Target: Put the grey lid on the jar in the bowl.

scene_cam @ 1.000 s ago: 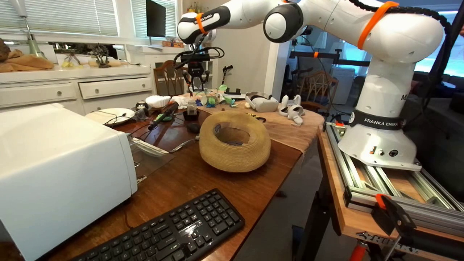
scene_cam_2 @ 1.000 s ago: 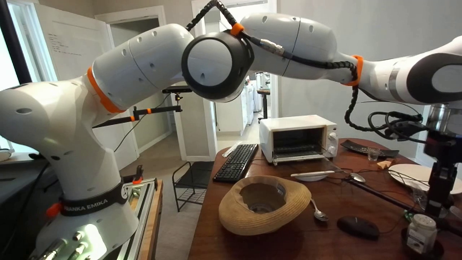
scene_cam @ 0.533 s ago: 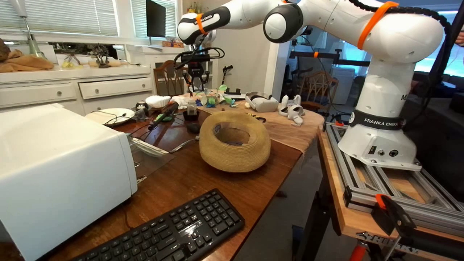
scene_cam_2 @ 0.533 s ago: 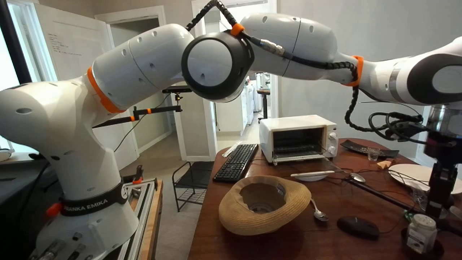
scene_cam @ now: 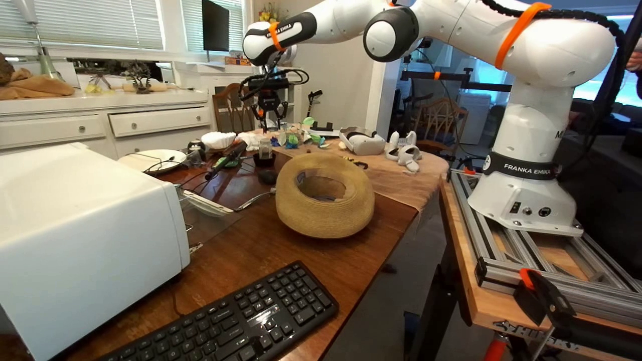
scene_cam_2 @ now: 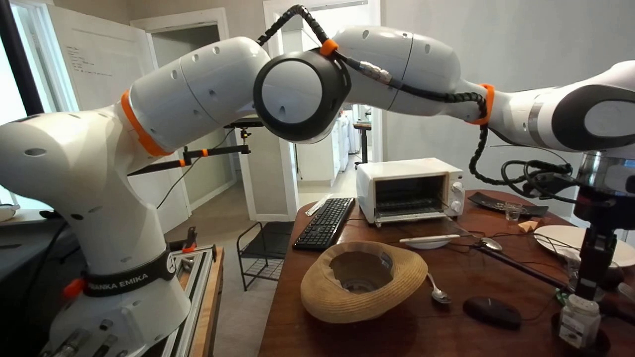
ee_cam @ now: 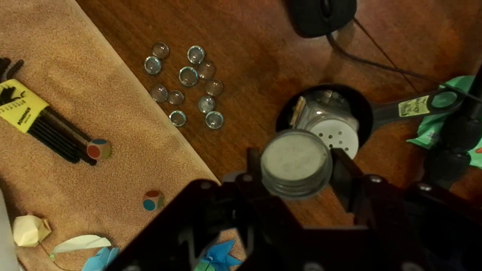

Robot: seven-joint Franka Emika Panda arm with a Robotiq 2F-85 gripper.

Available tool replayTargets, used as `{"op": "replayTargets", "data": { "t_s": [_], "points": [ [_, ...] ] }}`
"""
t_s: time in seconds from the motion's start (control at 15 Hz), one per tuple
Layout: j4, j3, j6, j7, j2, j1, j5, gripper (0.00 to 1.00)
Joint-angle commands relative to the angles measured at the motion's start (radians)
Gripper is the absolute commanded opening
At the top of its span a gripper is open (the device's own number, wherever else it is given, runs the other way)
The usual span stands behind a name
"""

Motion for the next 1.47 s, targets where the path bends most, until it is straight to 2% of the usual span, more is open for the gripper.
{"op": "replayTargets", "data": {
  "t_s": [0.0, 0.67, 1.4],
  "points": [
    [0.035, -0.002, 0.015, -0.007, 0.036, 0.0, -0.008, 0.23],
    [0.075, -0.006, 0.034, -0.04, 0.083, 0.018, -0.032, 0.23],
    [0.086, -0.004, 0.141, -0.082, 0.111, 0.026, -0.043, 0.23]
  ]
}}
